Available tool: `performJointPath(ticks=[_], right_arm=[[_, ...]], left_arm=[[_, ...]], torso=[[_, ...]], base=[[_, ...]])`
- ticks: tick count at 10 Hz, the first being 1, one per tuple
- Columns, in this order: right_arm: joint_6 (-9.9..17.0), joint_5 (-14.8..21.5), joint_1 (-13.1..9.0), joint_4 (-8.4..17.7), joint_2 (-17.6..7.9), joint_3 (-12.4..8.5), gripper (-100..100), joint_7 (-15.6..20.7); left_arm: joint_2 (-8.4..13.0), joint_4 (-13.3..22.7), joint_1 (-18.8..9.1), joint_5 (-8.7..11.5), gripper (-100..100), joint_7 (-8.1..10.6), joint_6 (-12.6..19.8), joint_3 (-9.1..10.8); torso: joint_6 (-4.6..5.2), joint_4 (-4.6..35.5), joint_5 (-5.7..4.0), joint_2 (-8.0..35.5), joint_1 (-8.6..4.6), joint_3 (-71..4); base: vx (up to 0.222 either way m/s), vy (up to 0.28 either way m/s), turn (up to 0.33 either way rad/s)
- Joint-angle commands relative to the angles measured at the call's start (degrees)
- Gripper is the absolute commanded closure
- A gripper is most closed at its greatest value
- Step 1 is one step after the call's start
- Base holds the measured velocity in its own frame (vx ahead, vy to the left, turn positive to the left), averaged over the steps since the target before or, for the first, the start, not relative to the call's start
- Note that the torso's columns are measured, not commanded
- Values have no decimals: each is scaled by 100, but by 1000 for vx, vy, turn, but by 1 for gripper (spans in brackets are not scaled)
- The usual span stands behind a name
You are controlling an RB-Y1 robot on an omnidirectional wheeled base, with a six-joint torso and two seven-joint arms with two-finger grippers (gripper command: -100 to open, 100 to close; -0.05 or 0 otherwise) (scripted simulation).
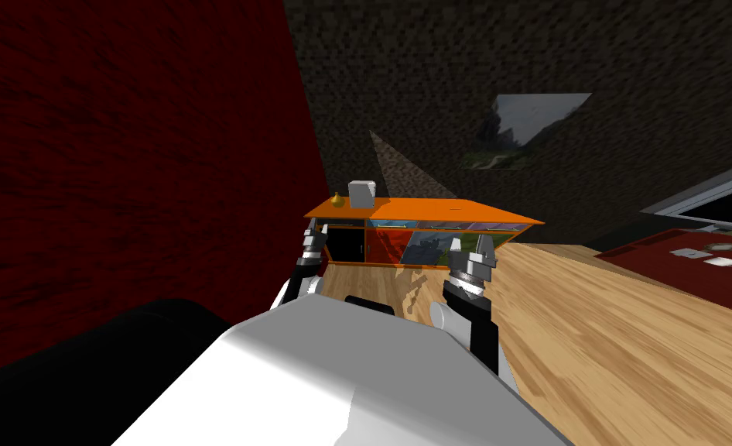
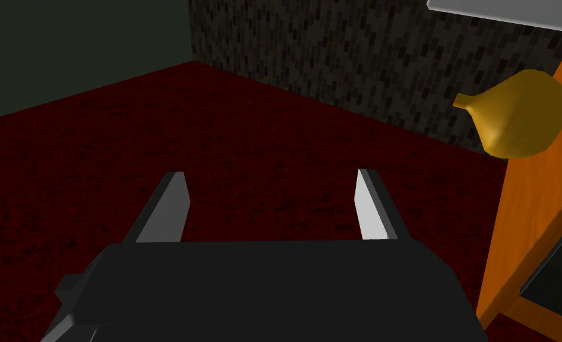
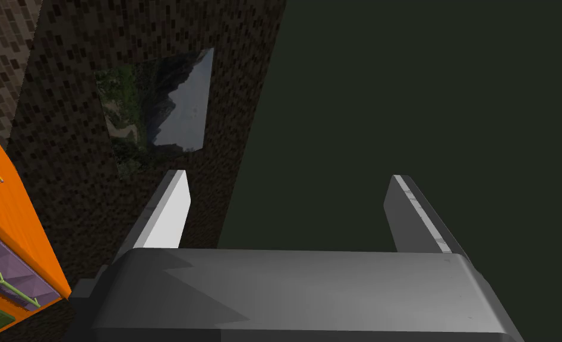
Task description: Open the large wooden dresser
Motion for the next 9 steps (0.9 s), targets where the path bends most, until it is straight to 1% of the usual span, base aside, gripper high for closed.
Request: performJointPath(ticks=[1, 3, 9], right_arm=[[0, 0, 0, 0, 0, 0, 0, 0], [0, 0, 0, -1, 0, 0, 0, 0], [-1, 0, 0, -2, 0, 0, 0, 0]], left_arm=[[0, 0, 0, 0, 0, 0, 0, 0], [0, -1, 0, 0, 0, 0, 0, 0], [0, -2, 0, 0, 0, 0, -1, 0]], torso=[[0, 235, 0, 232, 0, -467], [0, 1006, 0, 1003, 0, -2014], [0, 3537, 0, 3539, 0, -7073]], base=[[0, 0, 0], [0, 0, 0], [0, 0, 0]])
